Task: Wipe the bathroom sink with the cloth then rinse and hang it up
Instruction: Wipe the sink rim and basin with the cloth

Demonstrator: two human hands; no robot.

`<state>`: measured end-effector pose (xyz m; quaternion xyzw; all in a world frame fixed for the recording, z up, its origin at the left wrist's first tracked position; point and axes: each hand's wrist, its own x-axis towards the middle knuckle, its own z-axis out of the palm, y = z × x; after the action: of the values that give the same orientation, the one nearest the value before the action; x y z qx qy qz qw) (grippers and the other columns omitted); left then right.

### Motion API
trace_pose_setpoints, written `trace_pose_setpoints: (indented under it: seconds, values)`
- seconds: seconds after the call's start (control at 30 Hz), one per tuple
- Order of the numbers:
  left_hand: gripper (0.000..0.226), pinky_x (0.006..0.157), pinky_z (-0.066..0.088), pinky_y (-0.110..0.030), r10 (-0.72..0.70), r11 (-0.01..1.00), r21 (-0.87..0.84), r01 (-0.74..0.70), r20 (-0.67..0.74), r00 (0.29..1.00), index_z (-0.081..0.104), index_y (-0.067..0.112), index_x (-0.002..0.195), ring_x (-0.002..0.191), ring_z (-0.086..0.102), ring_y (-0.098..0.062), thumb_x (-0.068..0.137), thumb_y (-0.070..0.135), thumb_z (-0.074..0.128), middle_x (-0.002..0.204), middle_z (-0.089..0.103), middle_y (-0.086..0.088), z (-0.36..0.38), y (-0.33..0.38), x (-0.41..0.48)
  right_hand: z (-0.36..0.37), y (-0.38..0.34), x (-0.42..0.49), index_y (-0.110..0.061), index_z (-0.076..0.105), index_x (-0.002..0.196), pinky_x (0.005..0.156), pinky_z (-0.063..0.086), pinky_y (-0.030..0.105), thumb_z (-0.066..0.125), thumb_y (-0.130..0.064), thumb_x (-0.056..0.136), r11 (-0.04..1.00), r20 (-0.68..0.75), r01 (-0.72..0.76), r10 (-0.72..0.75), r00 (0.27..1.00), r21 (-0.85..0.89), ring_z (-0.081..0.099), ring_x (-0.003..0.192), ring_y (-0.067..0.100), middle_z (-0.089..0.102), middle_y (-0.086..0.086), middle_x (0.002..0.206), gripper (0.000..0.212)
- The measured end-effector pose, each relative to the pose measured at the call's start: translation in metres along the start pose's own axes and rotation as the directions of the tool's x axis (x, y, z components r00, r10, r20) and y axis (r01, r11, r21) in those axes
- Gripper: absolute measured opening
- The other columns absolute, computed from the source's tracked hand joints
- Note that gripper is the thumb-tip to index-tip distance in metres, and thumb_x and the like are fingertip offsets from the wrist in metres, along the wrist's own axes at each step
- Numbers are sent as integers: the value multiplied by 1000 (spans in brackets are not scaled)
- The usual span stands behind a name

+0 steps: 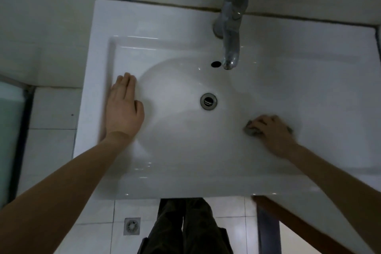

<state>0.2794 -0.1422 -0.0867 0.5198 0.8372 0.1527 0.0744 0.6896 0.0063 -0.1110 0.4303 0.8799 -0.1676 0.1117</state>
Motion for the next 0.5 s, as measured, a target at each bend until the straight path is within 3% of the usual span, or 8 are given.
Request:
trace_pose_setpoints:
  seconds: [0.07,0.13,0.23,0.3,0.43,0.5]
  values:
    - [62,120,19,-39,-12,1000,5,12,2,1000,35,0,146,144,28,-32,86,11,43,153,35,-18,1,0,0,10,21,37,-12,66,110,91,37,43,49,-8,83,989,-139,-50,30,990,-138,44,103,34,61,17,117,32]
    - [62,120,19,-39,-10,1000,16,10,1,1000,34,0,146,144,28,-31,86,13,43,154,34,-17,2,0,0,21,10,79,-16,60,118,93,36,48,52,-3,84,976,-304,-174,128,944,-132,43,110,40,52,18,126,37]
    - [64,119,22,-41,-3,1000,14,3,-9,1000,35,0,146,144,28,-30,85,15,45,153,35,-17,4,0,0,44,-32,126,-13,53,119,98,30,51,49,-4,85,907,-481,-412,399,781,84,43,106,50,46,27,124,35]
    - [65,119,21,-40,3,1000,-1,-3,-18,1000,35,-1,146,144,28,-31,84,15,46,153,35,-17,5,0,-1,56,-66,144,-11,53,111,91,26,45,53,-6,83,874,-528,-434,480,701,218,49,96,49,51,30,113,29]
    - [67,120,15,-32,-2,1000,-7,1,-34,999,35,-1,146,144,27,-30,82,17,47,153,35,-17,4,1,0,57,-116,167,-9,57,100,81,35,45,73,-3,68,886,-471,-364,462,751,287,53,84,44,55,26,103,37]
    - [67,120,15,-32,-6,1000,-11,6,-38,999,35,-1,146,144,27,-30,83,18,47,153,35,-17,3,1,-1,56,-146,172,-14,56,99,73,44,44,77,0,61,969,-525,-191,247,815,160,54,83,41,56,22,103,45]
